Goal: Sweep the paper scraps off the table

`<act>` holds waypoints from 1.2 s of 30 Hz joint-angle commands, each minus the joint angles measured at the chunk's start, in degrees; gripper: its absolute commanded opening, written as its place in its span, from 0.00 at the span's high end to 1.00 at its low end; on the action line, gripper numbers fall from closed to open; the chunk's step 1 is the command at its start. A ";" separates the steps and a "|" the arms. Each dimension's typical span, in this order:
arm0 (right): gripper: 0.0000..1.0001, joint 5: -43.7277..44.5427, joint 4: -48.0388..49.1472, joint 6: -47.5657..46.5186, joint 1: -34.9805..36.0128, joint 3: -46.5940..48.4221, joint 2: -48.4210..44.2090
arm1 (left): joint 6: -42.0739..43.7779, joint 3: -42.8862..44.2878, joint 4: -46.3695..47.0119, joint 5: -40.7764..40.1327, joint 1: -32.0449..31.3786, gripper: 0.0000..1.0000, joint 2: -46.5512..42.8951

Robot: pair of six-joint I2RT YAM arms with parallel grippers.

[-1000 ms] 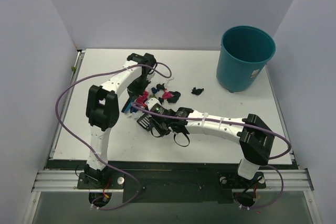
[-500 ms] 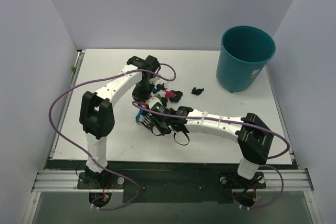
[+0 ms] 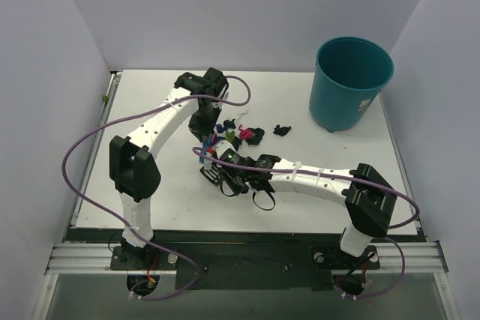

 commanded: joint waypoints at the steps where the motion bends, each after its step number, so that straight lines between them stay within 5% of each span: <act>1: 1.00 2.40 -3.82 0.21 -0.28 -0.01 -3.98 | -1.24 1.78 -0.71 -0.97 0.75 1.00 -1.59; 15: 1.00 2.49 -3.82 1.44 -0.80 -3.26 -7.49 | -2.38 1.44 4.39 3.78 4.17 1.00 -8.62; 20: 1.00 2.14 -7.15 2.58 -0.80 -4.49 -10.13 | -2.99 -0.94 6.85 -0.17 6.20 1.00 -7.92; 25: 1.00 1.96 -13.03 3.55 -1.86 -3.71 -10.23 | -0.54 0.20 11.42 -1.75 7.52 1.00 -2.93; 29: 1.00 0.65 -14.02 3.99 -3.53 -3.71 -9.79 | 0.96 6.96 10.46 -8.17 7.95 1.00 3.57; 36: 1.00 -3.57 -15.51 3.29 -7.48 -0.90 -7.77 | 3.15 19.97 4.93 -6.16 8.84 1.00 15.27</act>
